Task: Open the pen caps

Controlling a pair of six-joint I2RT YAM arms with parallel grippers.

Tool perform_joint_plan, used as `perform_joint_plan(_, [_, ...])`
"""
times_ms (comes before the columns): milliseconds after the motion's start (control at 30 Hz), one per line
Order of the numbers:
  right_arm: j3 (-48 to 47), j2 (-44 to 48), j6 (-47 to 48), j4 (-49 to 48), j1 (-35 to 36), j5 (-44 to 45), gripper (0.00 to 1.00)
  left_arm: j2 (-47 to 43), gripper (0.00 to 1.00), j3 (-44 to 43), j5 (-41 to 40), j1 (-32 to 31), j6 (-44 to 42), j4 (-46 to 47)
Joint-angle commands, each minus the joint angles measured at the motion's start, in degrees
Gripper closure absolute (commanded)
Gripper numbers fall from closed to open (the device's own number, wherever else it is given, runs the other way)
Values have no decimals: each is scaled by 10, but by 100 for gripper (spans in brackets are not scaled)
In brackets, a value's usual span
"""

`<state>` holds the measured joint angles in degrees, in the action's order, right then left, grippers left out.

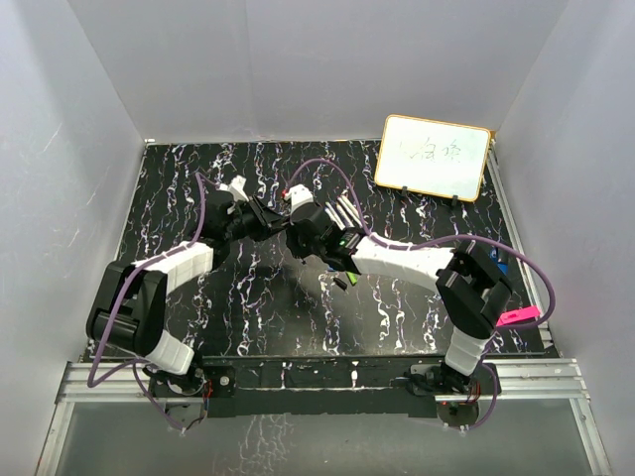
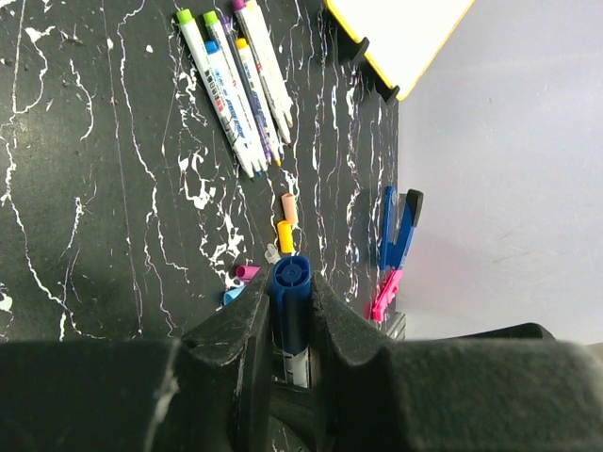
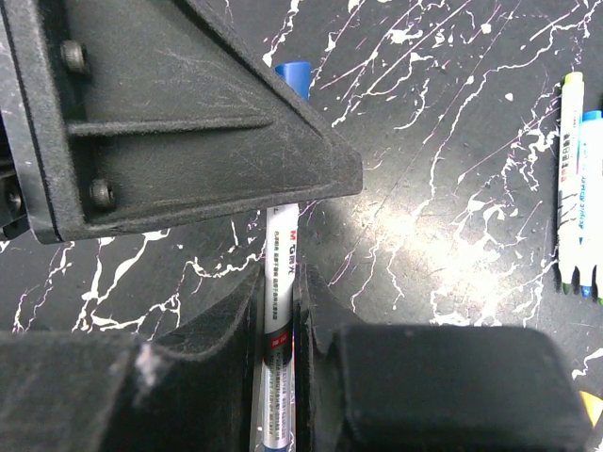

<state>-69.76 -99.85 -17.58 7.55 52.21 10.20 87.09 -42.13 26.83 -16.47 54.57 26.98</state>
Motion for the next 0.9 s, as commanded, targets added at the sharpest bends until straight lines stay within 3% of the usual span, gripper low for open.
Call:
perform_joint_plan(0, [23,50,2,83,7,-12,100,16,100,-35,-126,62,-38,36])
perform_joint_plan(400, [33,65,-3,88,7,-9,100,23,100,-57,-180,71,-29,15])
perform_joint_plan(867, [45,80,-4,91,-16,16,100,30,100,-55,-118,71,-20,30])
